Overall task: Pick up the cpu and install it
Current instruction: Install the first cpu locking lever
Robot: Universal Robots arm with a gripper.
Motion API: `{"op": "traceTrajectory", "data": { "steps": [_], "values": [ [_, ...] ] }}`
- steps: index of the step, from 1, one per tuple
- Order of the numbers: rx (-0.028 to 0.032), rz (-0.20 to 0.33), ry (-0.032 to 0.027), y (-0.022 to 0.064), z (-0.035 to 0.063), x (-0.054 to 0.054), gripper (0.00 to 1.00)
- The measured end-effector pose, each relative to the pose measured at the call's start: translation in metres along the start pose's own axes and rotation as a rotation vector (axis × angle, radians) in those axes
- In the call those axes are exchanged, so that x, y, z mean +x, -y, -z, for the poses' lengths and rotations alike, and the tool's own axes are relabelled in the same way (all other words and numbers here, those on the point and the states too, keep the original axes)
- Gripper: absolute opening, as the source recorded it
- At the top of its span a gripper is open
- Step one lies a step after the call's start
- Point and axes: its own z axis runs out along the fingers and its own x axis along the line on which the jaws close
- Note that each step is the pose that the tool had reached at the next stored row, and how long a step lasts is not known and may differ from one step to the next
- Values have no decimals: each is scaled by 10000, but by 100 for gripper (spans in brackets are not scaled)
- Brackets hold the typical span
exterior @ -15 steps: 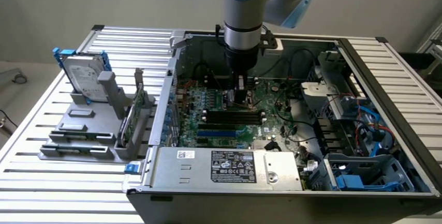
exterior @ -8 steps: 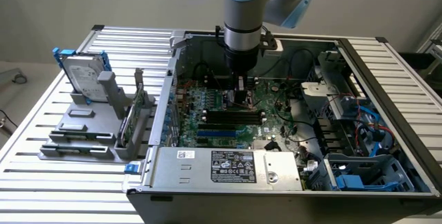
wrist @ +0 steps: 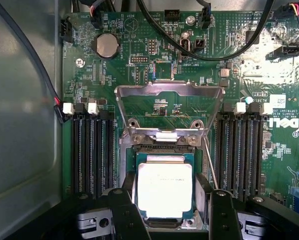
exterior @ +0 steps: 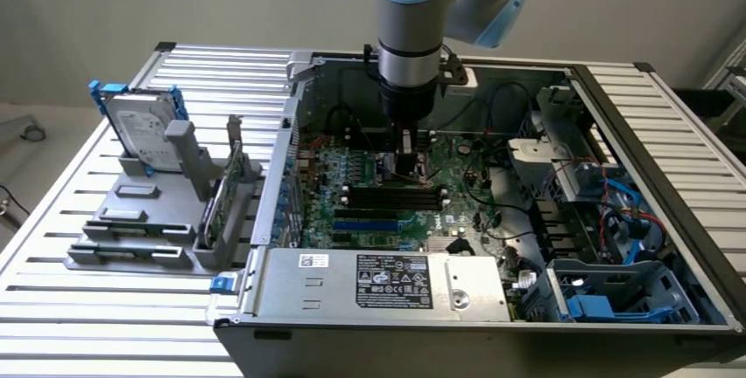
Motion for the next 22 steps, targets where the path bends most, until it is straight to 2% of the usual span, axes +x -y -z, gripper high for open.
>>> {"op": "traceTrajectory", "data": {
  "steps": [22],
  "values": [
    [-1, -45, 31, -4, -64, -3, 55]
  ]
}}
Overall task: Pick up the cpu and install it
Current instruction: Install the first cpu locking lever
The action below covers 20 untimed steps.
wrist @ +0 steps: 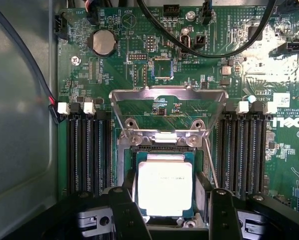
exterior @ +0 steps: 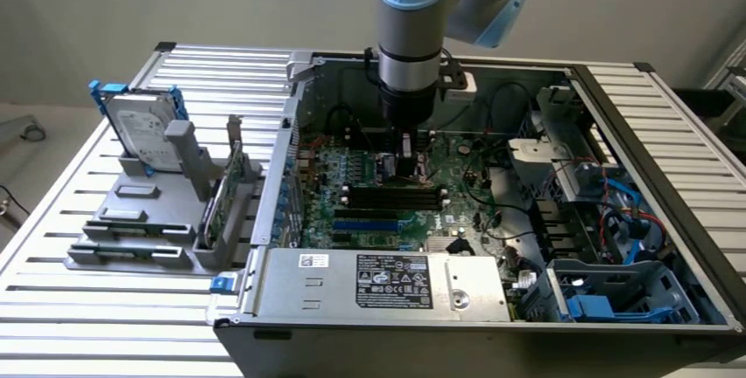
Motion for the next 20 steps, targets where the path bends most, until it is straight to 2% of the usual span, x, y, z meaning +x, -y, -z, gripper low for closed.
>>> {"op": "traceTrajectory", "data": {
  "steps": [16, 17, 18, 20],
  "values": [
    [-3, -66, 7, 0, -13, 2, 55],
    [-3, -68, 7, 0, -13, 2, 56],
    [-3, -70, 8, 0, -13, 2, 62],
    [-3, -74, 7, 0, -13, 3, 62]
  ]
}}
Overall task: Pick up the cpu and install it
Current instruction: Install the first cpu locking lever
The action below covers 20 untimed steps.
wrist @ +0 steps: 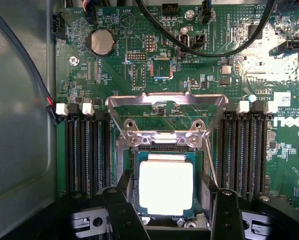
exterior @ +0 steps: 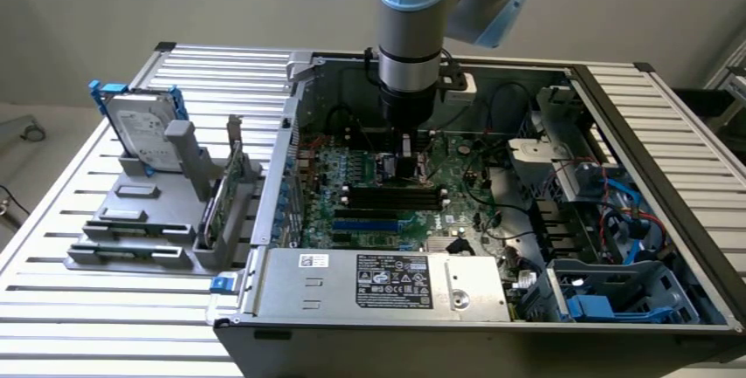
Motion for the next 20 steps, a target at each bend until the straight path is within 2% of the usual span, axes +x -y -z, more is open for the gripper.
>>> {"op": "traceTrajectory", "data": {
  "steps": [20],
  "values": [
    [-4, -103, 6, 1, -7, 30, 62]
  ]
}}
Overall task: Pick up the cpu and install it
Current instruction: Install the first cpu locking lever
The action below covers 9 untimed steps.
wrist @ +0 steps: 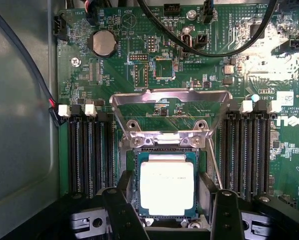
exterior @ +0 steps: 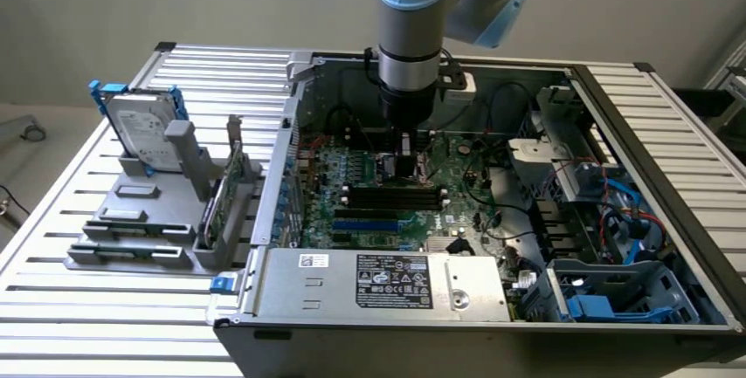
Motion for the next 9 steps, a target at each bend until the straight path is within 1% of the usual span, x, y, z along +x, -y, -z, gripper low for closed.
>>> {"op": "traceTrajectory", "data": {
  "steps": [4, 9],
  "values": [
    [0, -7, 1, -1, 13, 1, 62],
    [-1, -22, 1, -2, 55, 2, 62]
  ]
}}
